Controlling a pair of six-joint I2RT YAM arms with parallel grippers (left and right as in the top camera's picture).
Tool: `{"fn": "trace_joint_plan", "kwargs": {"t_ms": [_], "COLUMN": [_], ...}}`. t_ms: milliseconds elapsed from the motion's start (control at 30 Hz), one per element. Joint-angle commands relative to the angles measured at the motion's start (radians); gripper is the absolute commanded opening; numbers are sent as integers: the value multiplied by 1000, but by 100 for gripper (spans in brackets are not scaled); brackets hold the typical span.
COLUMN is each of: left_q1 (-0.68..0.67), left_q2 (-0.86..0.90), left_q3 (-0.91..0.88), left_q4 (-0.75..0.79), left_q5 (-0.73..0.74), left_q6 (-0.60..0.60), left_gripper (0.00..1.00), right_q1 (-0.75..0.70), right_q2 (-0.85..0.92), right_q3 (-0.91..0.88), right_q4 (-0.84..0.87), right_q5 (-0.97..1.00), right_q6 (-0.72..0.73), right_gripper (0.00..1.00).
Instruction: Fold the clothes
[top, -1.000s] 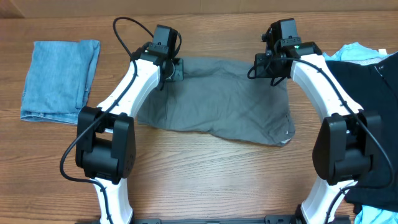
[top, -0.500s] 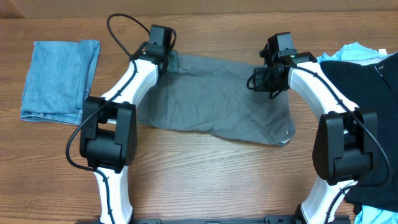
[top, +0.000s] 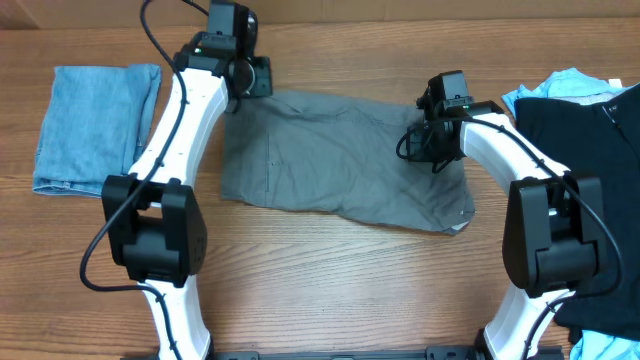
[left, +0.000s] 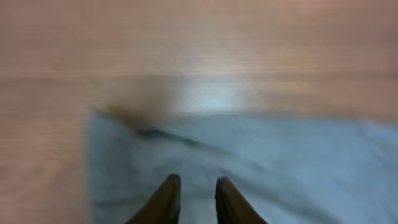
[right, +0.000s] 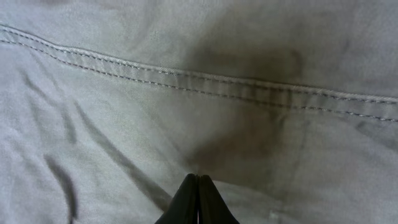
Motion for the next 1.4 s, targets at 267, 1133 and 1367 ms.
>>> {"fn": "trace_joint_plan", "kwargs": {"t_ms": [267,1133,1367], "left_q1": [-53,-33,-33], "left_q2": [206,200,254], "left_q3": [1,351,278], "left_q4": [-100,-185,-172], "left_q5": [130,93,69], "left_q6": [-10,-42,-42], "left_gripper": [33,58,28], "right_q1": [-17,-212,-208], "right_q2": [-108,-124,-116], "right_q3": [-3,-7,0], "right_q4": [-30,-131,31], "right_q5": [-141,-225,-235], "right_q6": [32,46,46], "right_gripper": [4,4,4]}}
